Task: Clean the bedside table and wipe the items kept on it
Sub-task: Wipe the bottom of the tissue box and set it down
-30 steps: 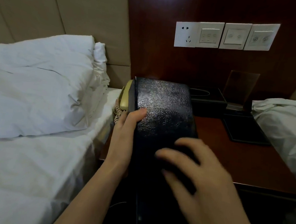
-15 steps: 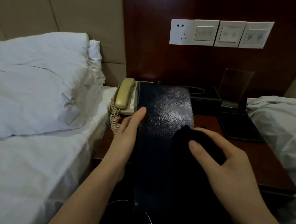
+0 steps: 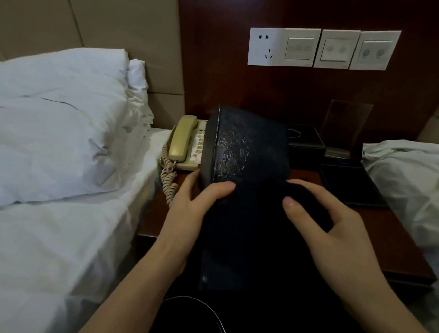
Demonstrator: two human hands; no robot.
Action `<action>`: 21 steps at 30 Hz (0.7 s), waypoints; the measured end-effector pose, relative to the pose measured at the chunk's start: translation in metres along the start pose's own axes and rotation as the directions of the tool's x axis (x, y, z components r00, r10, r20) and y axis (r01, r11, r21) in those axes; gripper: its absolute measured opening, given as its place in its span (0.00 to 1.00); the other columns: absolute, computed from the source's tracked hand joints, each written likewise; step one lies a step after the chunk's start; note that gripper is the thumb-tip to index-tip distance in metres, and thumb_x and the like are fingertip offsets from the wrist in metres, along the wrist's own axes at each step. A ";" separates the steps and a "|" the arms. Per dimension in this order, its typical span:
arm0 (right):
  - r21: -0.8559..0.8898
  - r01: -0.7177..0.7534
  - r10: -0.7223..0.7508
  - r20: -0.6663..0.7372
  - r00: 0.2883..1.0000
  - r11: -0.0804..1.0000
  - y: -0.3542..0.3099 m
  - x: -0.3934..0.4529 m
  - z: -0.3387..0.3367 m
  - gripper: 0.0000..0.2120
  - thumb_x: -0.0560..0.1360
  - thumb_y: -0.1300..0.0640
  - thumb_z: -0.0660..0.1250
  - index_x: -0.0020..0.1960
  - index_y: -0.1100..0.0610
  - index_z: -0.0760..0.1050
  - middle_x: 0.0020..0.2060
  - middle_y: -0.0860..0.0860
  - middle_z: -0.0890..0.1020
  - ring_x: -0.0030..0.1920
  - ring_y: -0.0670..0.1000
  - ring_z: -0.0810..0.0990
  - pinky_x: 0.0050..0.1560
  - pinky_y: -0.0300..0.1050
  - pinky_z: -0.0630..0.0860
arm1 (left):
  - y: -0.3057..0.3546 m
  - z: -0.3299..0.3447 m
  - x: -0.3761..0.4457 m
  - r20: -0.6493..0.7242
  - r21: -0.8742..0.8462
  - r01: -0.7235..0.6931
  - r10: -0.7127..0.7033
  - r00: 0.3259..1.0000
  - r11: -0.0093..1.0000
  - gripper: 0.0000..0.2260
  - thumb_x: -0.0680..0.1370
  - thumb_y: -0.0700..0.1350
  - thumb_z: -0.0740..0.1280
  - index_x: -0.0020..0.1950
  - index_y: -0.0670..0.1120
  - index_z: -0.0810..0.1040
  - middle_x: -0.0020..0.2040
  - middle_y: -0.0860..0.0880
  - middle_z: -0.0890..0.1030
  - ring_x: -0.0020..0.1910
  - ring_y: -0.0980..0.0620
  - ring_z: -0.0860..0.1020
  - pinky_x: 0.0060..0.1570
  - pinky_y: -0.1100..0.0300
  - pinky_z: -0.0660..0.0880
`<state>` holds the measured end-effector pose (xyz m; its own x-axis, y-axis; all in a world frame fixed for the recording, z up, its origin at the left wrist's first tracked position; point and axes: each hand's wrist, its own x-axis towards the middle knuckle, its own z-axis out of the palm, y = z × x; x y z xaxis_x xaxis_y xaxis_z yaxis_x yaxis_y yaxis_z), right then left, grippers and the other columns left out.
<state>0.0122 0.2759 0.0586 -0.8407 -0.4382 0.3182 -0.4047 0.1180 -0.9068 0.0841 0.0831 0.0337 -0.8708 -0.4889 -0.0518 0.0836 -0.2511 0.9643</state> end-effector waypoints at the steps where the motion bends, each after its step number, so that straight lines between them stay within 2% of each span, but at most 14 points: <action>1: -0.093 0.069 -0.072 -0.023 0.997 0.993 0.003 0.002 -0.001 0.11 0.76 0.48 0.68 0.58 0.40 0.79 0.56 0.38 0.79 0.57 0.35 0.77 0.59 0.32 0.74 | 0.000 -0.001 0.001 0.010 -0.019 -0.022 0.022 1.000 1.000 0.27 0.68 0.52 0.76 0.67 0.51 0.79 0.61 0.45 0.85 0.60 0.42 0.83 0.65 0.38 0.77; 3: -0.319 0.200 -0.220 -0.027 0.975 0.926 0.004 0.005 -0.005 0.13 0.75 0.45 0.65 0.60 0.38 0.77 0.62 0.39 0.70 0.61 0.35 0.71 0.58 0.21 0.64 | 0.001 -0.002 0.000 0.008 -0.054 -0.055 0.055 0.998 0.997 0.28 0.67 0.51 0.75 0.66 0.48 0.80 0.62 0.41 0.84 0.62 0.38 0.82 0.67 0.37 0.75; 4: -0.382 0.248 -0.271 -0.008 0.962 0.890 0.003 0.006 -0.006 0.14 0.76 0.45 0.65 0.61 0.39 0.77 0.61 0.41 0.69 0.60 0.36 0.71 0.57 0.20 0.62 | 0.003 -0.002 -0.001 -0.008 -0.064 -0.062 0.062 0.998 0.996 0.28 0.66 0.51 0.75 0.66 0.47 0.80 0.61 0.40 0.84 0.62 0.38 0.82 0.66 0.38 0.75; 7: -0.435 0.383 -0.368 0.122 0.922 0.815 0.002 -0.006 -0.005 0.12 0.78 0.48 0.66 0.61 0.43 0.78 0.58 0.41 0.69 0.59 0.41 0.73 0.57 0.23 0.64 | 0.005 -0.007 0.000 -0.064 -0.127 -0.047 0.039 0.997 0.991 0.31 0.65 0.53 0.76 0.66 0.43 0.80 0.62 0.38 0.83 0.63 0.35 0.81 0.68 0.35 0.73; 9: -0.434 0.474 -0.402 0.252 0.880 0.766 0.002 -0.022 0.000 0.12 0.77 0.49 0.68 0.60 0.41 0.77 0.58 0.40 0.70 0.59 0.43 0.75 0.57 0.27 0.67 | 0.008 -0.013 0.003 -0.102 -0.175 -0.035 0.017 0.995 0.984 0.33 0.65 0.54 0.76 0.67 0.41 0.80 0.63 0.36 0.82 0.64 0.33 0.79 0.70 0.32 0.70; 11: -0.439 0.508 -0.406 0.308 0.860 0.741 0.004 -0.031 0.003 0.13 0.76 0.49 0.68 0.60 0.41 0.76 0.57 0.40 0.70 0.57 0.43 0.75 0.55 0.30 0.70 | 0.012 -0.019 0.006 -0.128 -0.186 -0.033 0.009 0.992 0.982 0.32 0.65 0.54 0.76 0.67 0.42 0.80 0.64 0.35 0.82 0.66 0.32 0.78 0.70 0.32 0.69; 13: -0.453 0.485 -0.402 0.271 0.874 0.748 0.005 -0.026 0.005 0.12 0.77 0.49 0.67 0.60 0.41 0.76 0.57 0.41 0.71 0.56 0.43 0.75 0.53 0.32 0.71 | 0.014 -0.019 0.005 -0.117 -0.166 -0.017 -0.002 0.993 0.986 0.34 0.64 0.55 0.76 0.67 0.42 0.79 0.64 0.36 0.82 0.66 0.32 0.78 0.70 0.31 0.69; 18: -0.472 0.304 -0.347 -0.004 0.938 0.828 0.001 -0.006 0.003 0.13 0.77 0.50 0.66 0.61 0.45 0.77 0.55 0.42 0.72 0.53 0.43 0.76 0.53 0.23 0.66 | 0.009 -0.005 0.001 -0.060 -0.137 -0.030 0.022 0.998 0.990 0.33 0.64 0.54 0.76 0.67 0.43 0.80 0.63 0.39 0.83 0.63 0.36 0.81 0.68 0.36 0.73; 19: -0.496 0.299 -0.353 -0.016 0.936 0.815 0.000 -0.011 0.007 0.12 0.77 0.50 0.67 0.61 0.46 0.77 0.55 0.44 0.72 0.53 0.45 0.76 0.52 0.25 0.66 | 0.007 -0.003 0.002 -0.051 -0.142 -0.031 0.024 0.998 0.989 0.33 0.64 0.54 0.77 0.67 0.43 0.80 0.63 0.38 0.83 0.64 0.34 0.80 0.69 0.35 0.73; 21: -0.532 0.357 -0.392 0.051 0.919 0.768 -0.003 -0.029 0.022 0.12 0.77 0.50 0.66 0.60 0.46 0.77 0.55 0.47 0.73 0.52 0.49 0.78 0.50 0.32 0.70 | 0.007 0.002 0.003 -0.049 -0.163 -0.016 0.009 0.999 0.986 0.38 0.61 0.57 0.80 0.67 0.43 0.80 0.64 0.37 0.81 0.66 0.31 0.78 0.70 0.32 0.69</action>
<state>0.0454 0.2682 0.0456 -0.5952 -0.4946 0.6334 -0.8024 0.4082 -0.4353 0.0812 0.0818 0.0412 -0.8455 -0.5310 -0.0562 0.1758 -0.3761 0.9097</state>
